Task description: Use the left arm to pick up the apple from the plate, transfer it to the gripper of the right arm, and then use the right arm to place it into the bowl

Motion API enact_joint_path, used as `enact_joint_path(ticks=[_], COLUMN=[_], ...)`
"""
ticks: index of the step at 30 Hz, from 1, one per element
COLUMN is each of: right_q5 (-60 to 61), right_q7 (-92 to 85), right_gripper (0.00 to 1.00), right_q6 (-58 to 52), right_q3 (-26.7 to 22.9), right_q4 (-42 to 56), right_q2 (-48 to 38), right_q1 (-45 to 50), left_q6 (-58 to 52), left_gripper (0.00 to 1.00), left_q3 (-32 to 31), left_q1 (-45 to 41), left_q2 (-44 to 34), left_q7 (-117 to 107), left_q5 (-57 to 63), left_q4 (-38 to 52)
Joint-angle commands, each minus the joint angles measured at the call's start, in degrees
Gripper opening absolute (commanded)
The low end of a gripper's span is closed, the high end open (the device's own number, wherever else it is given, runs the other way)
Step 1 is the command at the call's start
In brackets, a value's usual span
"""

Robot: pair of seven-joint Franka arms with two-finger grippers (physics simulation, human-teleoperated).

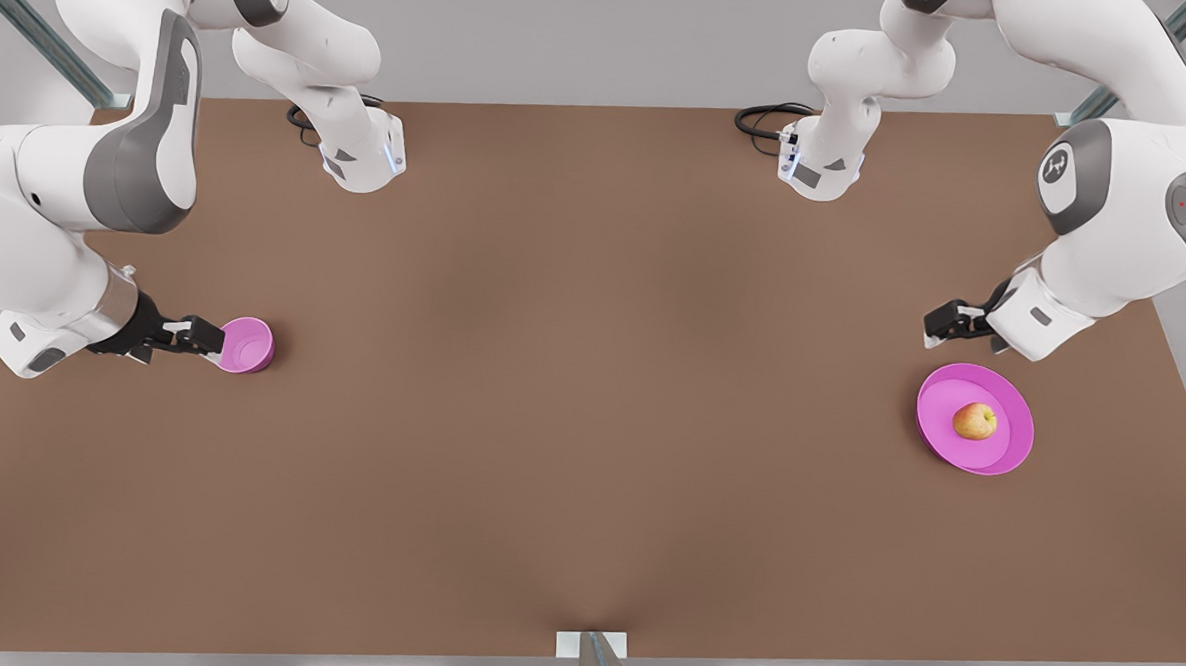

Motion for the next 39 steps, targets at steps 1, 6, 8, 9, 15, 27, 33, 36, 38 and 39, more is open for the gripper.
enact_joint_path(ticks=[1, 6, 8, 9, 15, 27, 33, 36, 38, 39], right_q5=[0.0, -0.1, -0.3, -0.1, 0.0, 0.0, 0.0, 0.0, 0.0, 0.0], right_q7=[-0.9, -1.1, -1.0, -0.6, -0.2, -1.0, -1.0, -1.0, -1.0, -1.0], right_gripper=[1.0, 1.0, 1.0, 1.0, 1.0, 1.0, 1.0, 1.0, 1.0, 1.0], right_q6=[0.1, 0.4, 0.5, 0.6, 0.8, 0.2, 0.2, 0.2, 0.2, 0.2], right_q3=[0.0, -0.1, -0.1, -0.1, 0.0, 0.4, 0.6, 0.5, 0.5, 0.5], right_q4=[0.0, 0.0, 0.1, 0.0, -0.1, -0.1, 0.0, 0.0, 0.0, 0.0], right_q2=[-0.1, -0.1, -0.1, -0.1, -0.1, -0.1, -0.1, -0.1, -0.1, -0.1], right_q1=[-0.2, -0.3, -0.1, 0.1, 0.4, 0.2, 0.4, 0.1, 0.2, 0.3], left_q6=[2.3, 30.0, 35.0, 37.1, 46.6, 52.9, 53.0, 53.6, 53.6, 54.0], left_gripper=[1.0, 1.0, 1.0, 1.0, 1.0, 1.0, 1.0, 1.0, 1.0, 1.0], left_q3=[0.0, 7.0, 8.2, 8.4, 11.7, 12.4, 12.0, 11.9, 11.9, 11.9], left_q1=[0.0, 1.7, 4.7, 6.1, 9.4, 12.4, 12.2, 12.2, 12.2, 12.2], left_q2=[-0.1, 0.6, 3.6, 4.8, 10.7, 20.1, 22.6, 23.5, 23.8, 24.5], left_q7=[-0.2, 0.0, 5.2, 8.8, 23.3, 33.9, 33.9, 33.9, 33.9, 34.0], left_q5=[0.1, -0.2, -0.6, -2.7, -7.6, -13.6, -16.5, -17.3, -17.4, -17.3], left_q4=[-0.2, -22.9, -25.1, -25.9, -30.2, -30.1, -29.7, -29.5, -29.4, -29.4])
